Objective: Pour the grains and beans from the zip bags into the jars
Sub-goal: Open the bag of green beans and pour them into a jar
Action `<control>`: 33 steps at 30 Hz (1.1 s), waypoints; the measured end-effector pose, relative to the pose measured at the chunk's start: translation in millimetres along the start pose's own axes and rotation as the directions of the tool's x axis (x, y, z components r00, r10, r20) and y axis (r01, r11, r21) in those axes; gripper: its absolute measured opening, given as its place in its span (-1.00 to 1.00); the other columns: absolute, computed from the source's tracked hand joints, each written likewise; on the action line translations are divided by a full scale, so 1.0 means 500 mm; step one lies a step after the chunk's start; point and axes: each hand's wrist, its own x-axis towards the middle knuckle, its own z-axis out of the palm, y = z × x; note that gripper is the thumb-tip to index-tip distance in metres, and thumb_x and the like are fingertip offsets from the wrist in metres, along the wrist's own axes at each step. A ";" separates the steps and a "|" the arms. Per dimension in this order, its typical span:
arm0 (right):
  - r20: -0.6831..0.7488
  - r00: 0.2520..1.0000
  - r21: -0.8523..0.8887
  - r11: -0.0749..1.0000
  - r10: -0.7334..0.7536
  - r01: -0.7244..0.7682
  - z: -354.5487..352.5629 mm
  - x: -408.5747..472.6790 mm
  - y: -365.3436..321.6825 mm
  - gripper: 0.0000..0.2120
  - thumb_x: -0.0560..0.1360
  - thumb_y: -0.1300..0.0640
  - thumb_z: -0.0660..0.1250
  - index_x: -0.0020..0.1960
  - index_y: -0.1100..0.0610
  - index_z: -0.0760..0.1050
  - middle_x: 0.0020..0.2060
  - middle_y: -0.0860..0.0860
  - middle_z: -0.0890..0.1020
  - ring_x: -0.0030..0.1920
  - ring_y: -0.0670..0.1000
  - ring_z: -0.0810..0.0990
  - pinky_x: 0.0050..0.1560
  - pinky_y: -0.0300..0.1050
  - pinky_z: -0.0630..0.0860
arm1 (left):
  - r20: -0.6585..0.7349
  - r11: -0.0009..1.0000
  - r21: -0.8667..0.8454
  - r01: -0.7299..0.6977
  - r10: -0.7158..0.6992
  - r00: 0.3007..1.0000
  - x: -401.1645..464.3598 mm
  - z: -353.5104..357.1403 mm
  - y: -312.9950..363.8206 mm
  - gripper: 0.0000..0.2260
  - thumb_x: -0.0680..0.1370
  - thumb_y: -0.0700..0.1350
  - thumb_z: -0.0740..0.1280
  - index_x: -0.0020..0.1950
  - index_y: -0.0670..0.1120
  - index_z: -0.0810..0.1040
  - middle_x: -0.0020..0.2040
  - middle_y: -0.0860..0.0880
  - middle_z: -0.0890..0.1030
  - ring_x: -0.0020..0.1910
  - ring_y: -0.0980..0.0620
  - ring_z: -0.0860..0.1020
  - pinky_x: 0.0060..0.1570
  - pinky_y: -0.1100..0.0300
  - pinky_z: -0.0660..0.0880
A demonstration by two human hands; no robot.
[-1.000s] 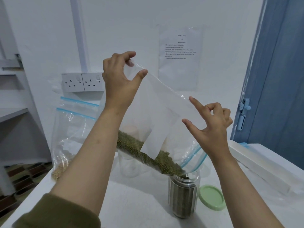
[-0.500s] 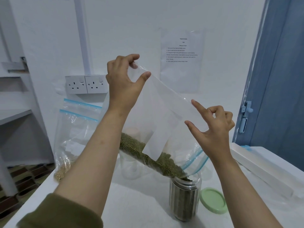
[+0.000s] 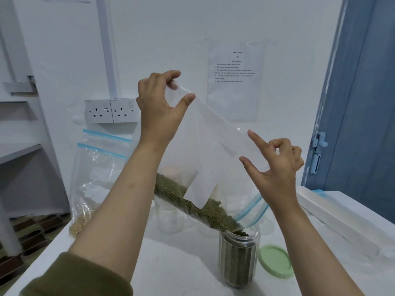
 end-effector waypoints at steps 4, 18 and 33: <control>-0.004 1.000 0.002 1.000 0.000 0.000 -0.002 0.000 -0.001 -0.48 0.47 -0.10 0.41 0.41 -0.20 0.43 -0.04 0.03 0.40 0.01 0.09 0.35 0.03 -0.05 0.09 | 0.004 1.000 0.004 0.005 -0.005 1.000 0.000 -0.001 0.001 -0.60 0.46 0.06 0.44 0.27 0.02 0.52 -0.03 0.19 0.45 0.15 0.11 0.35 0.21 -0.11 0.39; -0.009 1.000 0.025 1.000 0.004 -0.004 -0.009 -0.004 -0.007 -0.49 0.46 -0.08 0.43 0.39 -0.20 0.45 -0.05 0.02 0.39 0.01 0.07 0.34 0.06 -0.02 0.12 | 0.002 1.000 0.007 0.004 -0.004 1.000 -0.003 -0.005 0.006 -0.61 0.46 0.06 0.44 0.26 0.03 0.52 -0.07 0.24 0.43 0.14 0.12 0.35 0.20 -0.09 0.40; -0.009 1.000 0.029 0.999 0.027 -0.027 -0.008 -0.007 -0.012 -0.51 0.47 -0.08 0.42 0.39 -0.19 0.46 -0.05 0.01 0.38 0.01 0.04 0.31 0.06 -0.02 0.12 | -0.001 1.000 0.009 -0.003 0.003 1.000 -0.005 -0.006 0.010 -0.60 0.46 0.06 0.44 0.26 0.02 0.53 -0.05 0.21 0.44 0.16 0.09 0.36 0.20 -0.11 0.40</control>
